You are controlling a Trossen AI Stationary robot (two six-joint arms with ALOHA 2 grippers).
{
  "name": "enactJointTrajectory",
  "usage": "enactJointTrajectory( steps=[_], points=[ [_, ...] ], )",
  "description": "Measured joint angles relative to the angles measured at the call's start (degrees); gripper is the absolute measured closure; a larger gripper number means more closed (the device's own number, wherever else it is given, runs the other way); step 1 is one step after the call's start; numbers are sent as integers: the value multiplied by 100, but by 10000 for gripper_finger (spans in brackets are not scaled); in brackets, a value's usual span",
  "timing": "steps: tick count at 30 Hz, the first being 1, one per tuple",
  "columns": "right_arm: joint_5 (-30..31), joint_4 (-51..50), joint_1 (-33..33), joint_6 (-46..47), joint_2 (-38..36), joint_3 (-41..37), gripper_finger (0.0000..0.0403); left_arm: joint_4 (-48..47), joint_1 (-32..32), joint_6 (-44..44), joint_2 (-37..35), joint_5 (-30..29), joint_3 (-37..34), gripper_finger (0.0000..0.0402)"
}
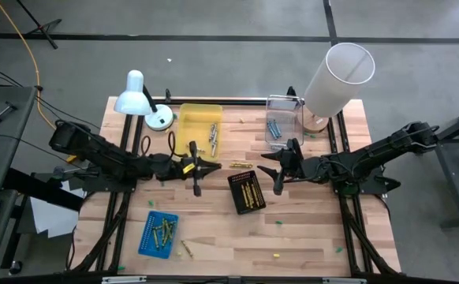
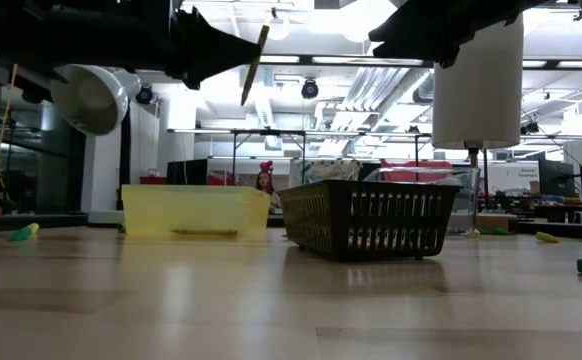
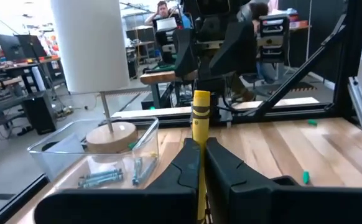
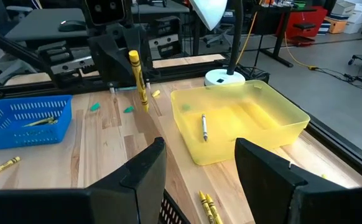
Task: Sort crayons
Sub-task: Put the yellow crayon into the black bin
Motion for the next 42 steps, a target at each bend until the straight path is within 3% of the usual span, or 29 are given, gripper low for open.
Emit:
enactJointTrajectory(
  steps=[23,25,28,31,42],
  points=[
    [21,-24,0,-42,0,0,217,-320,358,-94,0,-16,0,401],
    [21,-24,0,-42,0,0,217,-299,358,-184,0,163,0,401],
    [23,-24,-5,-34,0,0,217,-213,356,-345,73,1004,90,401],
    [19,-9,-68,-37,0,0,217,-216,241,-299,362,1444,363,401],
    [28,-16,-382,153,0,0,217,-315,-36,455,2506,1342,1769,401]
  ],
)
